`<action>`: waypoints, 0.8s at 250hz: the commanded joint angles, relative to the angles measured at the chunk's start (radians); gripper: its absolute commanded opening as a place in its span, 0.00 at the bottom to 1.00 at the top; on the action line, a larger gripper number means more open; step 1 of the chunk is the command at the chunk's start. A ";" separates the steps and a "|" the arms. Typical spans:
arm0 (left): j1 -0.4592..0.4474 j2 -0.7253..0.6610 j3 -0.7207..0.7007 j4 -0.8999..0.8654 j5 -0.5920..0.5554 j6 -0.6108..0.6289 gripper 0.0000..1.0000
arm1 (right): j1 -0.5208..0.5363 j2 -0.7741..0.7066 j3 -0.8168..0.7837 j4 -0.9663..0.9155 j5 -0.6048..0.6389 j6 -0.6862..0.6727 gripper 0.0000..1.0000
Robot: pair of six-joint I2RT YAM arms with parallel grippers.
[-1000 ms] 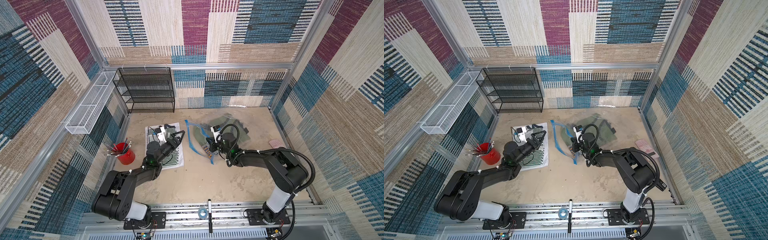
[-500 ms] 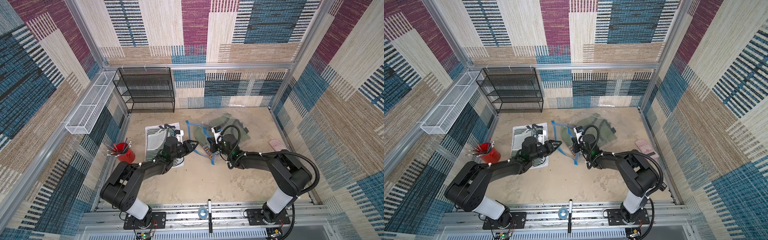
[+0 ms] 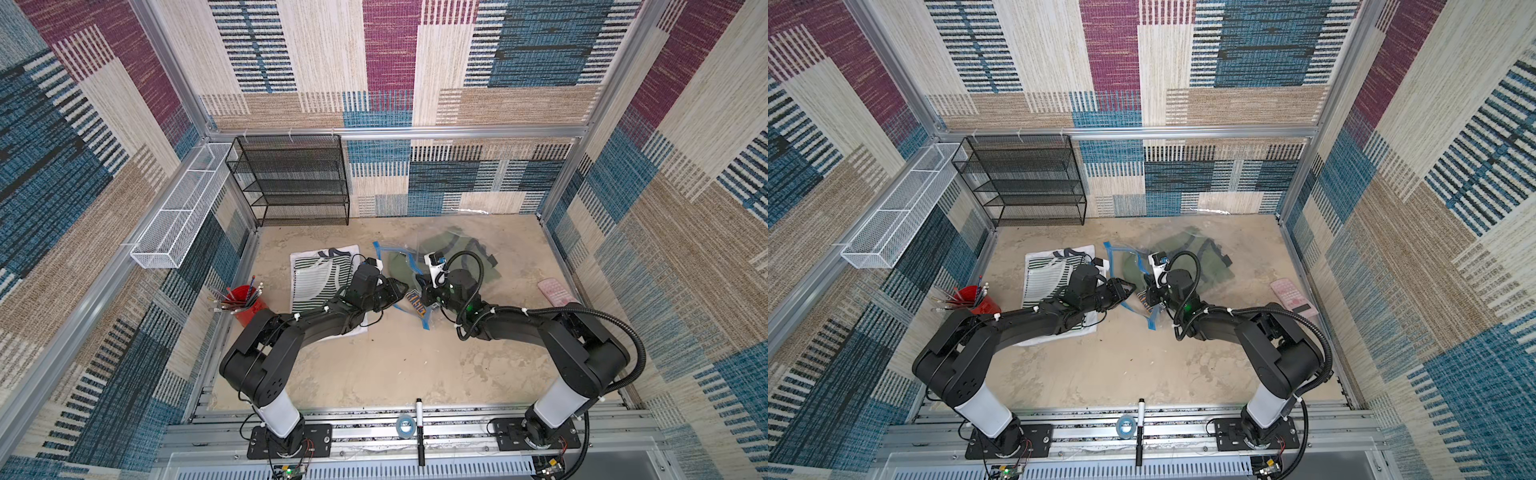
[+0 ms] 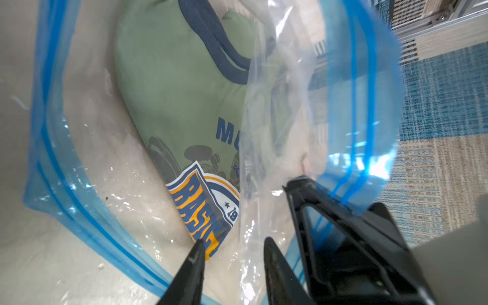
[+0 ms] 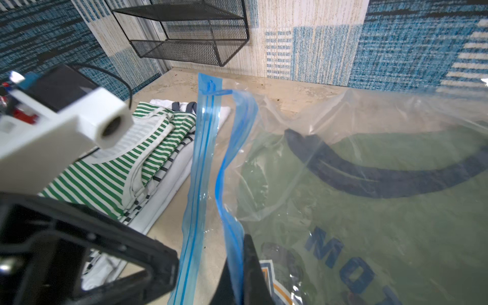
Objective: Take the tank top out of the vacuum bag
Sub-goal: Take out the tank top from the vacuum bag.
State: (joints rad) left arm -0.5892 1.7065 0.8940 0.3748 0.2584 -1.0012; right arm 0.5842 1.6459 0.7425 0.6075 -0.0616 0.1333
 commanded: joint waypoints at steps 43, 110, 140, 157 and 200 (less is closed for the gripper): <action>-0.070 0.182 0.111 0.078 -0.059 -0.063 0.34 | 0.002 -0.024 -0.023 0.067 0.002 -0.009 0.00; -0.066 0.213 0.046 0.161 -0.112 -0.125 0.37 | 0.002 0.003 -0.019 0.071 -0.011 -0.016 0.00; -0.060 0.227 0.043 0.157 -0.099 -0.150 0.38 | 0.002 0.002 -0.020 0.071 -0.011 -0.018 0.00; -0.057 0.228 0.032 0.156 -0.097 -0.170 0.39 | 0.001 0.005 -0.019 0.069 -0.008 -0.017 0.00; -0.043 0.210 -0.010 0.168 -0.115 -0.192 0.39 | 0.001 0.017 -0.010 0.062 -0.013 -0.018 0.00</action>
State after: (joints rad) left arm -0.6399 1.9297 0.8997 0.5201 0.1604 -1.1584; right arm 0.5850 1.6569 0.7231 0.6380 -0.0711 0.1253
